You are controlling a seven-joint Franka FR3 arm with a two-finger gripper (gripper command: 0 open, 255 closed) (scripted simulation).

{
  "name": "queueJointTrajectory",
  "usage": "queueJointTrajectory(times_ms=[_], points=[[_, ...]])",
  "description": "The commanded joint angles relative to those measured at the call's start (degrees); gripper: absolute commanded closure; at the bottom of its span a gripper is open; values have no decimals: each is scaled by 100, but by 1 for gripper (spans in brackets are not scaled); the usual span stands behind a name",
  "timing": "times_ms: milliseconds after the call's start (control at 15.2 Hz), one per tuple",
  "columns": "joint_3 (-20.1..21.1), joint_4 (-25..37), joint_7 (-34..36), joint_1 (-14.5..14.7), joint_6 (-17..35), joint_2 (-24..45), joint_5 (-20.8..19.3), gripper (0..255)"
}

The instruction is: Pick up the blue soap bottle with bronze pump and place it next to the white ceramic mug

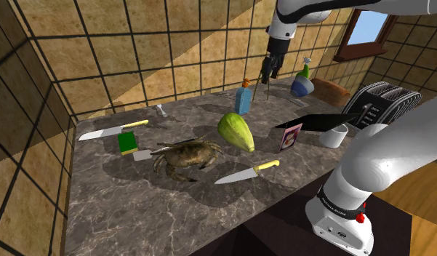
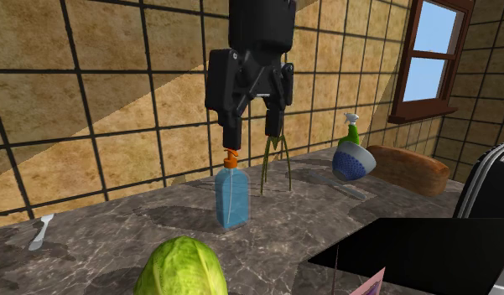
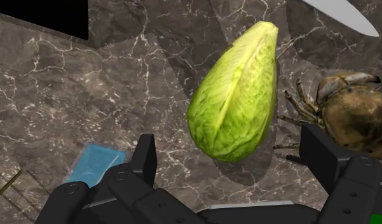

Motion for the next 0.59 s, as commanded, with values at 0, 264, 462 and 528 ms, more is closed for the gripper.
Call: queueJointTrajectory(times_ms=[0, 264, 462, 528], points=[[-134, 233, -168, 6, 220, 411, 39, 0], [-398, 713, -544, -5, 596, 1210, 200, 0], [-570, 1152, -844, -31, 809, 1838, 398, 0], [-620, 1315, -947, -48, 866, 2053, 477, 0]])
